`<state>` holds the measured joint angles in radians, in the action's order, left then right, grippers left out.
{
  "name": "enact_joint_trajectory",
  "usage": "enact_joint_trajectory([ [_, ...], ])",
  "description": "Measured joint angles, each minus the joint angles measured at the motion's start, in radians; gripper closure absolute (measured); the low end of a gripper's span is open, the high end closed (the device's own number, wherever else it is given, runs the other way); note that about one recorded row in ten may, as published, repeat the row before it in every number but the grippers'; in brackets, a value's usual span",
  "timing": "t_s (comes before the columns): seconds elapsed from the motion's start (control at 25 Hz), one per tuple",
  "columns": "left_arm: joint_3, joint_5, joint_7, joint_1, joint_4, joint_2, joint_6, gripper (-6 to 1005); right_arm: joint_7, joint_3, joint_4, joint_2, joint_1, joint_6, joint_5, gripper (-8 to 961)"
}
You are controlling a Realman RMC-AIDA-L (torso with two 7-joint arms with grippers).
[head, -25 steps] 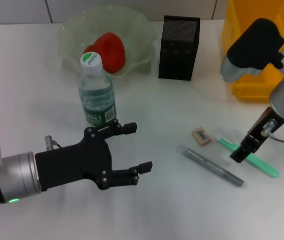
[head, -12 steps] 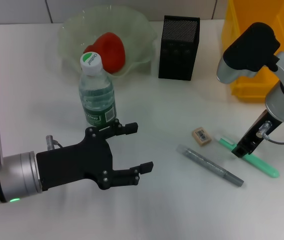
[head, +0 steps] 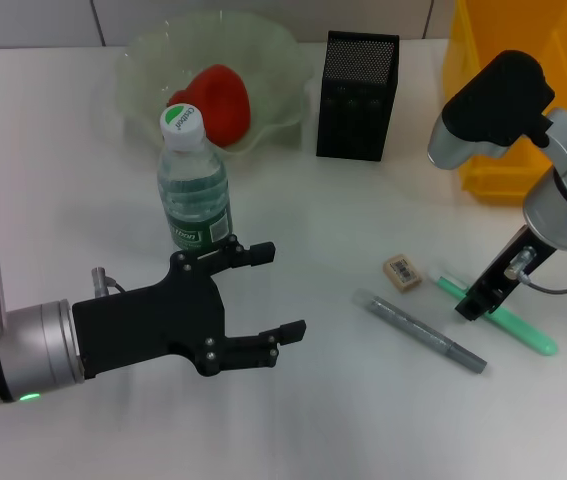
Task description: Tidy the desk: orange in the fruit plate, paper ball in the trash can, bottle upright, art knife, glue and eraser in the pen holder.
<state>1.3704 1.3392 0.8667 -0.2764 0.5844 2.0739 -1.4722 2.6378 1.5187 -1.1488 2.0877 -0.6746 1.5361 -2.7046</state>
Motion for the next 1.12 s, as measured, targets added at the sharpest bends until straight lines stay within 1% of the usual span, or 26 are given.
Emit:
enact_joint_trajectory([
  [0.16,-0.001,0.000,0.000,-0.001,0.000,0.000,0.001,140,0.000,0.008,0.029,0.000,-0.011,-0.007,0.001,611],
  [0.4,-0.002,0.000,0.000,-0.001,0.000,0.000,0.000,140,0.000,0.026,0.033,0.000,-0.013,-0.012,0.001,630],
  [0.52,-0.002,0.000,0.000,0.000,0.000,0.001,0.002,140,0.001,0.027,0.033,0.000,-0.014,-0.012,0.001,721],
  [0.6,-0.002,0.000,0.000,0.001,0.000,0.001,0.003,140,0.006,0.023,-0.009,0.000,-0.002,-0.005,0.001,781],
  [0.64,-0.002,0.000,0.000,0.001,0.000,0.001,0.003,140,0.006,0.023,-0.009,0.000,-0.002,-0.005,0.001,781],
  [0.72,-0.002,0.000,0.000,0.001,0.000,0.001,0.003,140,0.019,0.017,-0.091,0.000,0.027,0.000,0.002,781],
  [0.76,-0.002,0.000,0.000,0.001,0.000,0.001,0.002,140,0.033,0.004,-0.192,-0.002,0.062,0.004,0.002,781],
  [0.8,-0.002,0.000,0.000,0.001,0.000,0.001,0.002,140,0.033,0.004,-0.192,-0.002,0.062,0.004,0.002,781],
  [0.92,-0.002,0.000,0.000,0.001,0.000,0.001,0.002,140,0.037,-0.068,-0.360,-0.002,0.124,-0.021,0.015,781],
  [0.96,-0.002,0.000,0.000,0.001,0.000,0.002,-0.005,140,0.016,-0.118,-0.467,-0.002,0.179,-0.081,0.079,781],
  [1.0,-0.002,0.000,0.000,0.001,0.000,0.002,-0.005,140,0.016,-0.118,-0.467,-0.002,0.179,-0.081,0.079,781],
  [1.08,-0.001,0.000,0.000,0.001,0.000,0.002,-0.005,140,-0.040,-0.160,-0.548,-0.002,0.256,-0.195,0.209,781],
  [1.12,0.001,0.000,0.000,0.003,0.000,0.002,-0.003,140,-0.097,-0.178,-0.570,-0.002,0.297,-0.279,0.312,781],
])
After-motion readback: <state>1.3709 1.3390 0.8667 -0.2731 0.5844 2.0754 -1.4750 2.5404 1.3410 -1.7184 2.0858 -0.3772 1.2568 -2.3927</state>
